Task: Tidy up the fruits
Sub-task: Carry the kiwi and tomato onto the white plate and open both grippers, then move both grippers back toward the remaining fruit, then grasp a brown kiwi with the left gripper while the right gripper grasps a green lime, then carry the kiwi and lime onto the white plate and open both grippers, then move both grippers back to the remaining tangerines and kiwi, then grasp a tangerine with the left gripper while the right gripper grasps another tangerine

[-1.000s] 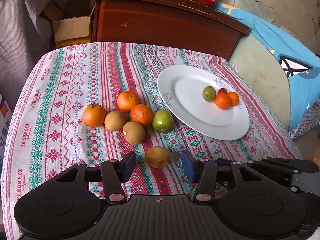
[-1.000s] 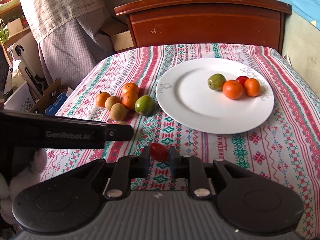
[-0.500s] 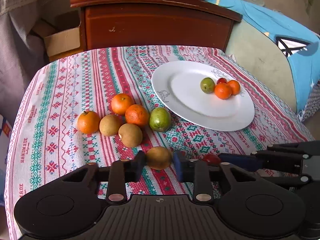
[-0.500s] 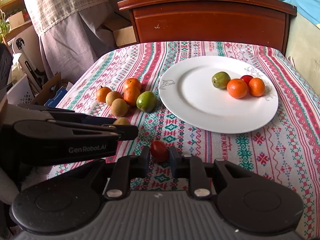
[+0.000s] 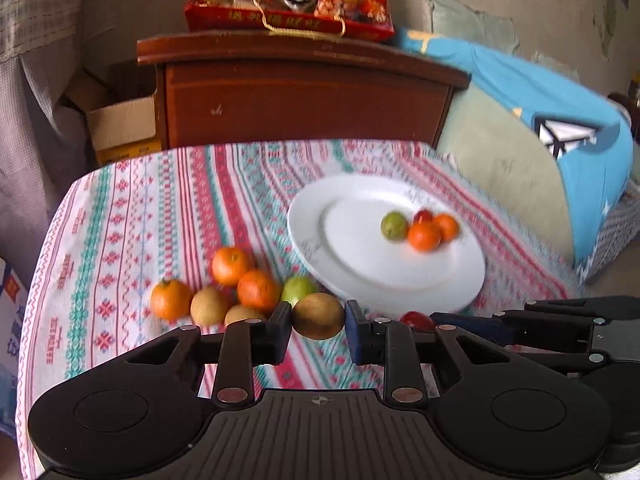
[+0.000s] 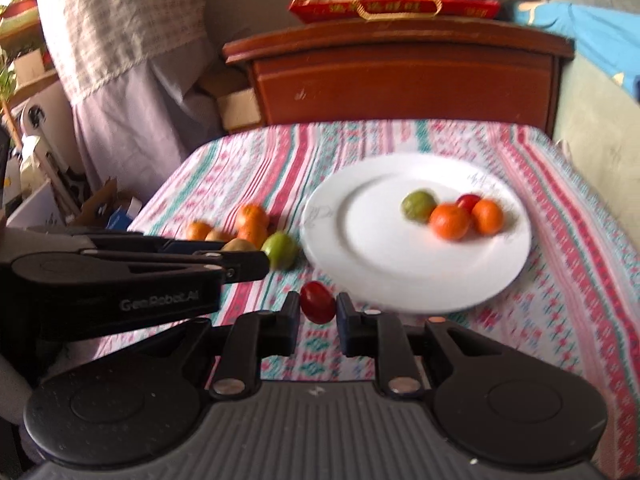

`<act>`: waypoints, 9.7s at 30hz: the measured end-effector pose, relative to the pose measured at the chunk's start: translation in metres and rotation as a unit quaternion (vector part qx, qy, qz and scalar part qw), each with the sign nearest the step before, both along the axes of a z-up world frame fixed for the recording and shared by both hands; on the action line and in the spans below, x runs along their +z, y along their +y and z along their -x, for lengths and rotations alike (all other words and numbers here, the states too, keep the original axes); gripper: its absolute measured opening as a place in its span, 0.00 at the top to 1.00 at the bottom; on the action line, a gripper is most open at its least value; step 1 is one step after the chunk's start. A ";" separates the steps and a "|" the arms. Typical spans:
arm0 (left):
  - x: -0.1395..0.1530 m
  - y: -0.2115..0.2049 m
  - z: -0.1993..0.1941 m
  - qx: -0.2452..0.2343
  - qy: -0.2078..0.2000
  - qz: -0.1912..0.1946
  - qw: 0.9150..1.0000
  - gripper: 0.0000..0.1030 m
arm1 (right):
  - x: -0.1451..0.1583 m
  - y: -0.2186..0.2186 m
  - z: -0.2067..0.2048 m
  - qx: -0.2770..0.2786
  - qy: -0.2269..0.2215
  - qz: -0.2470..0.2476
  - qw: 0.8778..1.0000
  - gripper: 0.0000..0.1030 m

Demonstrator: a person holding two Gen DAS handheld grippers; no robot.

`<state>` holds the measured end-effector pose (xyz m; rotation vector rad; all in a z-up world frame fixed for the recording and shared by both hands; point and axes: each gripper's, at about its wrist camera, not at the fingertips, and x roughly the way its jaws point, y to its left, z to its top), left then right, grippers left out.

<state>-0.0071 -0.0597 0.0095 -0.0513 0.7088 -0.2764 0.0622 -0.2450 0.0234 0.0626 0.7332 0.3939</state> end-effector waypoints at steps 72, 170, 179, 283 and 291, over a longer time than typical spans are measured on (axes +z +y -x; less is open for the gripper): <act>0.013 0.078 -0.035 0.106 0.060 0.043 0.992 0.43 | -0.008 0.026 -0.020 0.014 0.031 -0.023 0.999 0.48; 0.013 0.021 -0.018 -0.008 -0.035 -0.025 0.999 0.76 | 0.011 0.000 -0.033 0.005 -0.004 -0.082 0.997 0.71; 0.027 0.013 -0.034 0.007 -0.035 0.012 0.999 0.76 | 0.015 -0.008 -0.038 -0.026 -0.017 -0.066 0.997 0.71; -0.034 0.080 -0.042 0.009 0.014 -0.066 0.998 0.64 | -0.033 0.067 -0.063 0.021 0.007 -0.036 0.999 0.62; -0.034 0.076 -0.038 0.002 0.010 -0.073 0.997 0.73 | -0.035 0.068 -0.064 0.032 0.016 -0.045 0.998 0.70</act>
